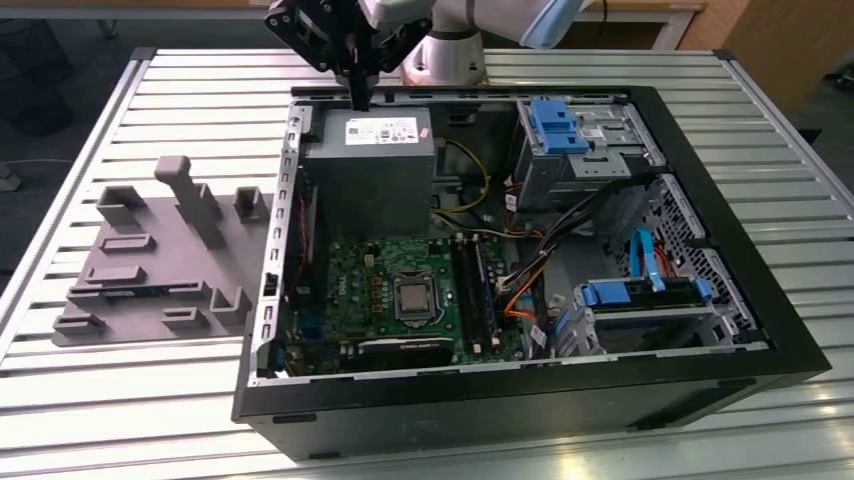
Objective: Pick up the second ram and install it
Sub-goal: 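Reach for the second ram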
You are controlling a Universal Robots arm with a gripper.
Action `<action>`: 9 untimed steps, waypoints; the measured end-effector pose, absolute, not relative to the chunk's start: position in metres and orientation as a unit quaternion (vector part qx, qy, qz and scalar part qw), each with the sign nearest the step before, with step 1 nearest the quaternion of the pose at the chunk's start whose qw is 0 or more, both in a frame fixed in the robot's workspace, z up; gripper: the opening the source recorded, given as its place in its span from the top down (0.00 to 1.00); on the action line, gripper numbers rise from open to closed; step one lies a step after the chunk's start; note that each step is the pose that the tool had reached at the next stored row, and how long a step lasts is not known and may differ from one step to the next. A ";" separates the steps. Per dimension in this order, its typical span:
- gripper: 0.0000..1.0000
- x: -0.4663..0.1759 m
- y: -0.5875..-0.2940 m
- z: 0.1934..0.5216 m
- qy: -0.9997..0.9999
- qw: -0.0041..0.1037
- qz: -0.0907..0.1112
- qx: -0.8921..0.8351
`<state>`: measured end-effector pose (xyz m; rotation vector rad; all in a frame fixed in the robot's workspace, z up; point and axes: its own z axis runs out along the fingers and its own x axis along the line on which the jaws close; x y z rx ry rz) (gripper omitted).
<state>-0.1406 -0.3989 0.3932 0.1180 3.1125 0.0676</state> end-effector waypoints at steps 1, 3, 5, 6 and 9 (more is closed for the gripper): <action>0.89 -0.141 -0.399 0.393 0.999 0.013 0.022 0.038; 0.89 -0.142 -0.399 0.393 0.999 0.013 0.022 0.038; 0.89 -0.144 -0.399 0.393 0.999 0.013 0.022 0.038; 0.89 -0.144 -0.399 0.393 0.999 0.013 0.022 0.038; 0.89 -0.146 -0.399 0.393 0.999 0.013 0.022 0.038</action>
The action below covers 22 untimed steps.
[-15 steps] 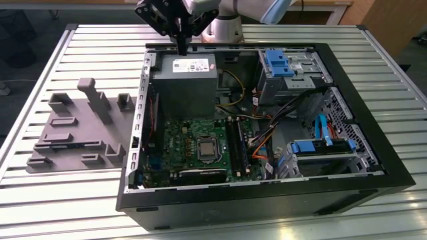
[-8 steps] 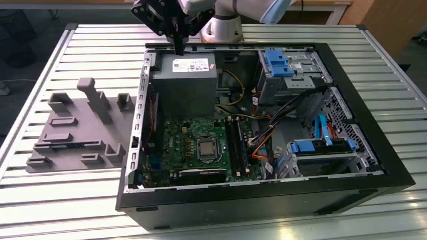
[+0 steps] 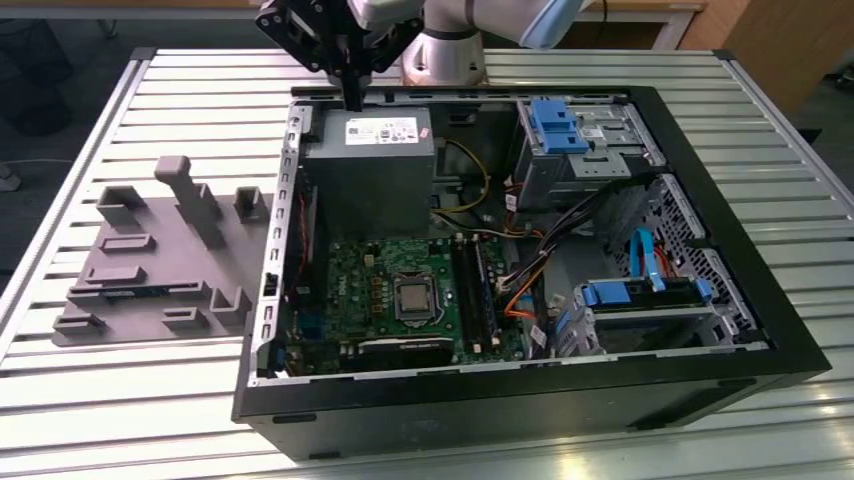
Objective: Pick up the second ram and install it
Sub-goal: 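Reach for the second ram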
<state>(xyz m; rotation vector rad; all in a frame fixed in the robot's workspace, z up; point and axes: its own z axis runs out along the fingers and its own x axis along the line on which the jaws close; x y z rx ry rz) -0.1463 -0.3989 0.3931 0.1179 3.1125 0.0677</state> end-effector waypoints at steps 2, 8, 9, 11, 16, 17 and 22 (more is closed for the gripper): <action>0.89 -0.148 -0.399 0.393 0.999 0.013 0.022 0.038; 0.89 -0.151 -0.399 0.393 0.999 0.013 0.022 0.038; 0.89 -0.152 -0.399 0.393 0.999 0.013 0.022 0.038; 0.89 -0.153 -0.399 0.393 0.999 0.013 0.022 0.038; 0.89 -0.156 -0.399 0.393 0.999 0.013 0.022 0.038; 0.89 -0.157 -0.399 0.393 0.999 0.013 0.022 0.038; 0.89 -0.159 -0.399 0.393 0.999 0.013 0.022 0.038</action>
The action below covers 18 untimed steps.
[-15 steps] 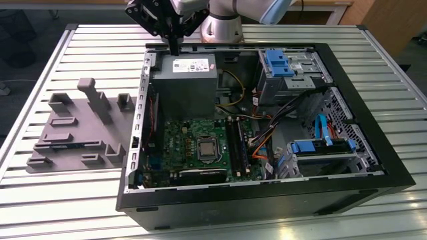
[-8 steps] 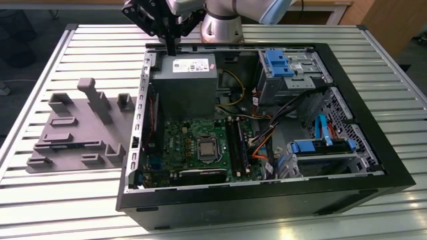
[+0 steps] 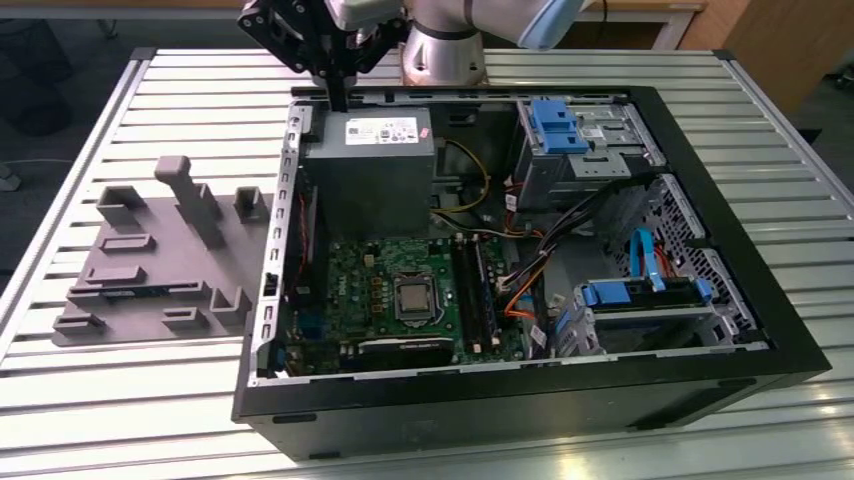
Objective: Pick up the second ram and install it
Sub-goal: 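Reach for the second ram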
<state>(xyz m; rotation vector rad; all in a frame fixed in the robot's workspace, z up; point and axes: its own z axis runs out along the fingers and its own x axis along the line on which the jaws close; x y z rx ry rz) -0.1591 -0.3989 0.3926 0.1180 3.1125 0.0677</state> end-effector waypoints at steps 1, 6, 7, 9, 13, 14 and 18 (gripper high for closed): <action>0.89 -0.159 -0.399 0.393 0.999 0.013 0.022 0.038; 0.89 -0.161 -0.399 0.392 0.999 0.013 0.022 0.038; 0.89 -0.161 -0.399 0.392 0.999 0.013 0.022 0.038; 0.89 -0.162 -0.399 0.392 0.999 0.013 0.022 0.038; 0.89 -0.165 -0.399 0.392 0.999 0.013 0.022 0.038; 0.89 -0.165 -0.399 0.392 0.999 0.013 0.022 0.038; 0.89 -0.168 -0.399 0.392 0.999 0.013 0.022 0.038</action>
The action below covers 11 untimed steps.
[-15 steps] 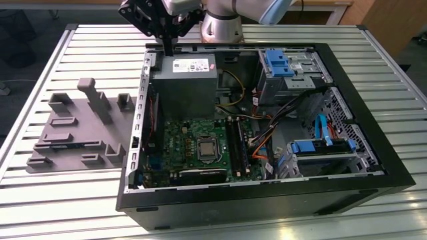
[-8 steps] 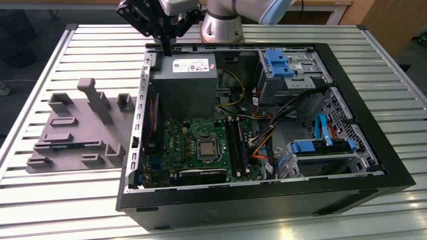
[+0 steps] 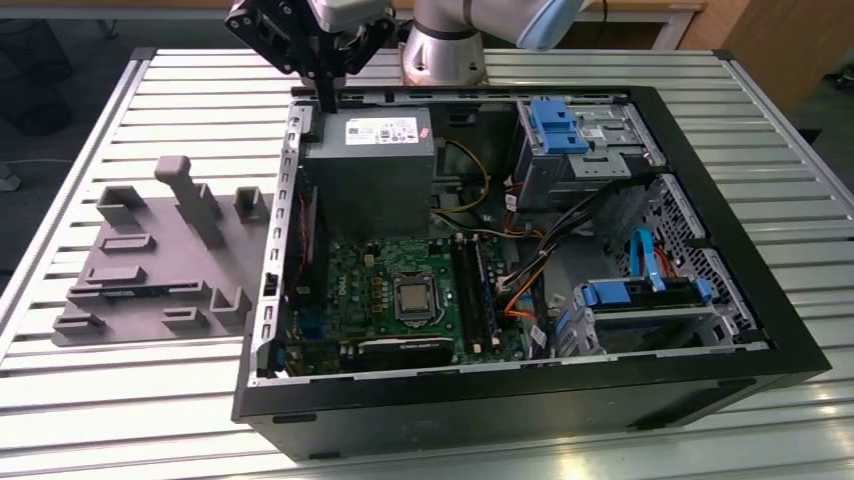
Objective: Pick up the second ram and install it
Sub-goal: 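Reach for the second ram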
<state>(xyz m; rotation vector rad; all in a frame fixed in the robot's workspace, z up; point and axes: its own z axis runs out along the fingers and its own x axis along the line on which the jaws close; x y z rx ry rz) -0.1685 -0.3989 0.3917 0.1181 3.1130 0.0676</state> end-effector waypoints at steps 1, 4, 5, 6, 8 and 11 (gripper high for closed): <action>0.89 -0.169 -0.399 0.392 0.999 0.013 0.022 0.038; 0.89 -0.171 -0.399 0.391 0.999 0.013 0.022 0.038; 0.89 -0.172 -0.399 0.391 0.999 0.013 0.022 0.038; 0.89 -0.173 -0.399 0.391 0.999 0.013 0.022 0.038; 0.89 -0.174 -0.399 0.391 0.999 0.012 0.022 0.038; 0.89 -0.176 -0.399 0.391 0.999 0.012 0.022 0.038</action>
